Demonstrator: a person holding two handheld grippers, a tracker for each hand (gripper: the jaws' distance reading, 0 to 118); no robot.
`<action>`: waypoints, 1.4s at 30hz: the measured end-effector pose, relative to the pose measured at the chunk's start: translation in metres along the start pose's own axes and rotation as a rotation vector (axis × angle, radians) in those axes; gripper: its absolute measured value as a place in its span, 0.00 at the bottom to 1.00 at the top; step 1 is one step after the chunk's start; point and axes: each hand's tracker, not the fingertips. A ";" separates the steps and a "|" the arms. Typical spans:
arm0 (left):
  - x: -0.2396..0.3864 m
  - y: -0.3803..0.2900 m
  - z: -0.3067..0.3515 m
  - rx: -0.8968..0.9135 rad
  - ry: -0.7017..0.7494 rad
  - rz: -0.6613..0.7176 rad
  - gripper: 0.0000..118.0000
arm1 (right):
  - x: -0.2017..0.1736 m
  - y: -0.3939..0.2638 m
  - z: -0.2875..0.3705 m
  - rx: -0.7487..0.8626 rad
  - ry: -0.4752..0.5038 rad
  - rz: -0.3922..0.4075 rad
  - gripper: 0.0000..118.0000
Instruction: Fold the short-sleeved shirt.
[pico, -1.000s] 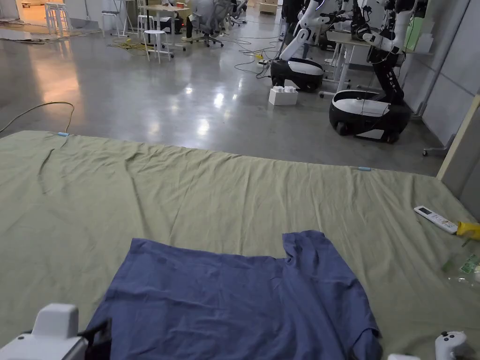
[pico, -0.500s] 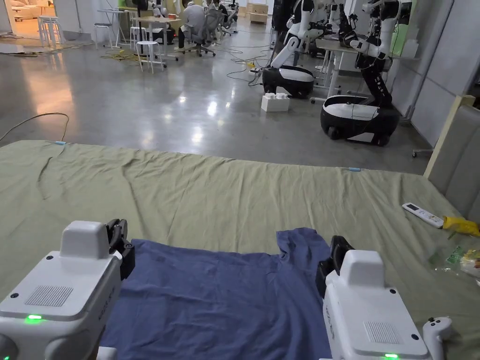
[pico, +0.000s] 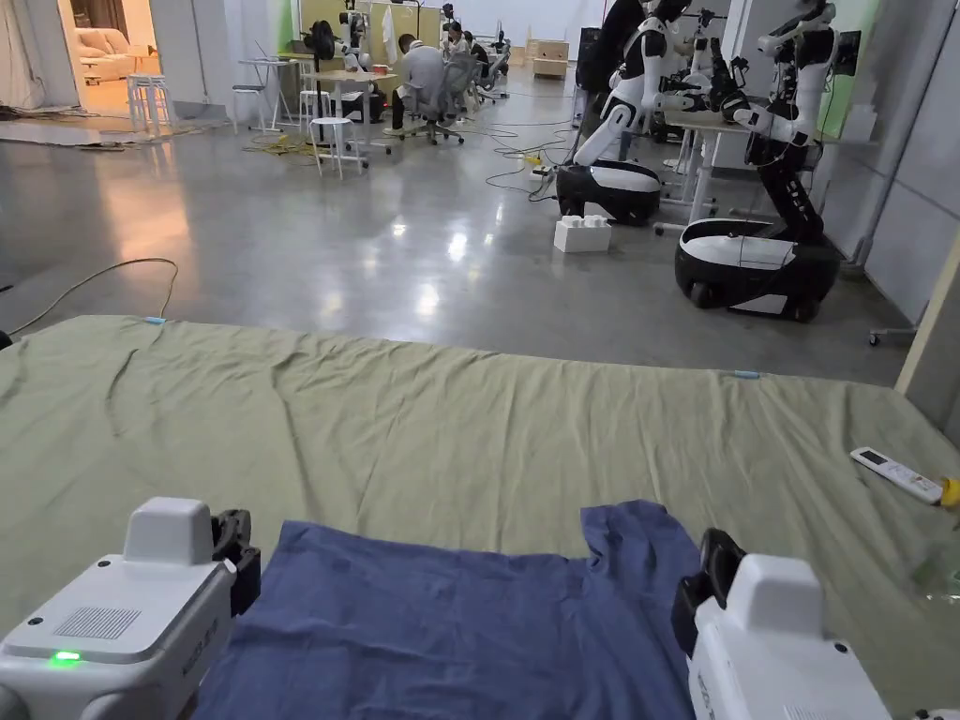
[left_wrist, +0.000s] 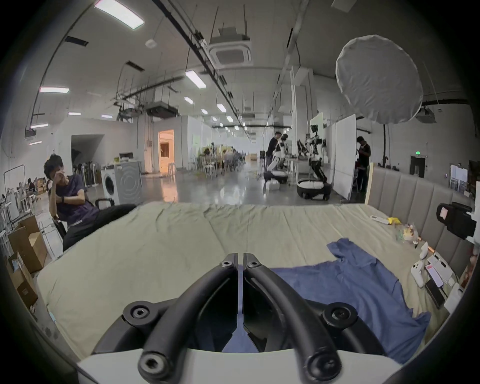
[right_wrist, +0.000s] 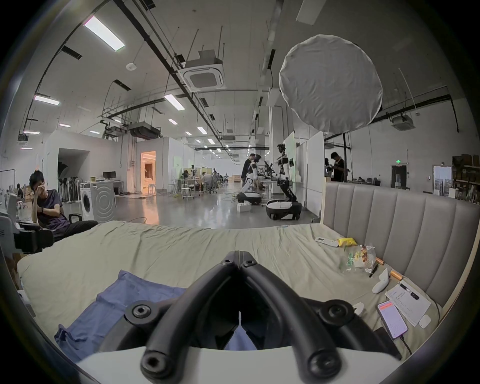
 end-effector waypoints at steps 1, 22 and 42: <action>-0.005 -0.002 -0.018 -0.027 0.006 0.010 0.03 | 0.001 -0.004 -0.006 -0.017 0.001 0.005 0.01; -0.037 -0.054 -0.356 -0.602 0.025 0.056 0.59 | 0.037 -0.110 -0.081 -0.361 -0.053 0.050 0.01; 0.006 -0.056 -0.332 -0.568 -0.031 -0.146 0.04 | 0.087 -0.135 -0.263 -0.651 -0.052 0.012 0.63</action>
